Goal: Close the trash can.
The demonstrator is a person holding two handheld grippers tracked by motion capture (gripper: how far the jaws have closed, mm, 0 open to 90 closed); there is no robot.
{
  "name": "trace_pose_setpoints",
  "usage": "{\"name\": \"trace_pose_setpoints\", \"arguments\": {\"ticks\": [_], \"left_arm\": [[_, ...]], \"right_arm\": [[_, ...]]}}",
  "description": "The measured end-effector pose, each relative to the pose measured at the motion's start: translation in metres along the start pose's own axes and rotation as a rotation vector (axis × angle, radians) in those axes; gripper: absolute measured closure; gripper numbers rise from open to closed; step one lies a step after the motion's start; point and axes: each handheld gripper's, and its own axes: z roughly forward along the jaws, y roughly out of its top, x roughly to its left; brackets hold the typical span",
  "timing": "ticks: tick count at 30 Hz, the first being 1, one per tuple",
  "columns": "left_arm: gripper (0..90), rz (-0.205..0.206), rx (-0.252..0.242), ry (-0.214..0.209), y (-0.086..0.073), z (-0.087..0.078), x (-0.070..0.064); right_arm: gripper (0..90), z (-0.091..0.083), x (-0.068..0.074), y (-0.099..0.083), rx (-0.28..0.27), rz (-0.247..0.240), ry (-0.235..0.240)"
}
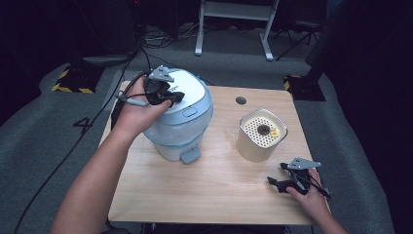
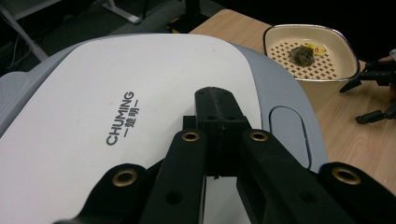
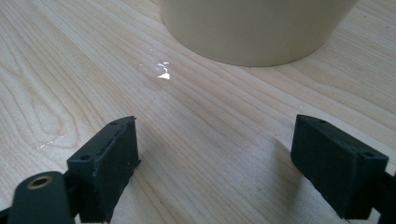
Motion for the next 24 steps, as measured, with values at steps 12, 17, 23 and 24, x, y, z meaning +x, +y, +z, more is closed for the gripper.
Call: {"name": "trace_pose_setpoints", "arguments": {"ticks": [12, 17, 23, 24], "left_arm": [[89.5, -0.032, -0.041, -0.004, -0.006, 0.003, 0.001], [51.9, -0.048, -0.158, -0.011, -0.008, 0.001, -0.003], [41.4, -0.001, -0.247, -0.048, -0.007, -0.014, -0.022], [40.9, 0.008, -0.248, -0.053, -0.008, -0.016, -0.025]], "right_arm": [[14.7, 0.0, 0.0, 0.0, 0.0, -0.001, 0.002], [14.7, 0.0, 0.0, 0.0, 0.001, -0.001, 0.003], [14.2, 0.001, -0.001, 0.001, 0.0, -0.006, 0.008], [14.2, 0.001, -0.001, 0.001, 0.0, -0.007, 0.008]]}}
